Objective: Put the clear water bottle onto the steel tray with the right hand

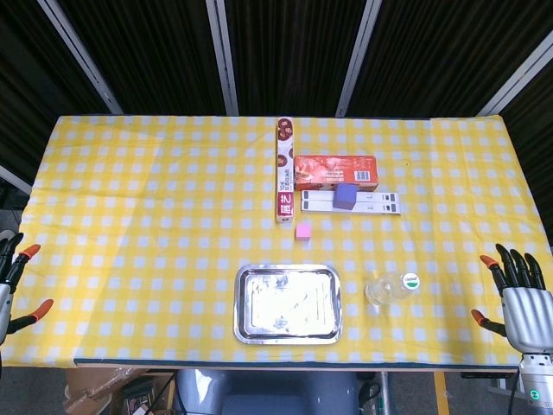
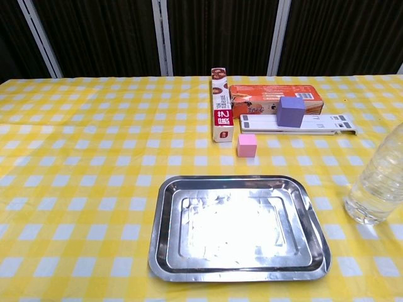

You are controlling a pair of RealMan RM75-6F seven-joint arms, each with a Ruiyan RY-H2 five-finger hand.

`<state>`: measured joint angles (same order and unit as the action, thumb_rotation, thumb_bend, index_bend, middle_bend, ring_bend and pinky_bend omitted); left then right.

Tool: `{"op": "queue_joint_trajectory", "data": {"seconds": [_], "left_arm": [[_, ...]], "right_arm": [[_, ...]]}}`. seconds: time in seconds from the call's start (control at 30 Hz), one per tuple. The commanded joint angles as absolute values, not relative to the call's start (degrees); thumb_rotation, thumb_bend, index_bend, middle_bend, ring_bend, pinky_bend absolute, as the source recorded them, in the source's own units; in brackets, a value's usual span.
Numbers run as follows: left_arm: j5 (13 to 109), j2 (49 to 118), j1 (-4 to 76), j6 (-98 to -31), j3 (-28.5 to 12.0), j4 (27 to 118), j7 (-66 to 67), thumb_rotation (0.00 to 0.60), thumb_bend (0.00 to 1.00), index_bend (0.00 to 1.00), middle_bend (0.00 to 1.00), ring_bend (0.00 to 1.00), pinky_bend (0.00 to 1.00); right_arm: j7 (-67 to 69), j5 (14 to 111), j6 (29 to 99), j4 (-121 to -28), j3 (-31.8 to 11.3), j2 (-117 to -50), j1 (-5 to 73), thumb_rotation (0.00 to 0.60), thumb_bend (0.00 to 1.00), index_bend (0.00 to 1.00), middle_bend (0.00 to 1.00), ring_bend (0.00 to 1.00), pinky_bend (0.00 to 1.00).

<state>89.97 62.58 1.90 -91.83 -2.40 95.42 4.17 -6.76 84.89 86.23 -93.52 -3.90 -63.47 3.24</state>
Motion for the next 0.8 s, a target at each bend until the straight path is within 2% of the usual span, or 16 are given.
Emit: {"op": "queue_joint_trajectory", "data": {"seconds": [0.03,0.8], "left_arm": [[89.97,62.59,1.93,-91.77,-2.40,95.44,4.20,0.600,0.21,0.14,0.00,0.00,0.00],[89.77,62.65,2.24,-91.42,-2.61,95.51,4.39,0.600,0.21,0.14,0.00,0.00,0.00]], "right_arm": [[-6.60,84.99,86.43,-93.50,-3.90,-63.44,3.13,0.600,0.11,0.18,0.06,0.00,0.00],[-5.29,84.47,85.13,-93.41,-3.48,-63.11,3.02,0.600,0.11,0.18,0.06,0.00,0.00]]}}
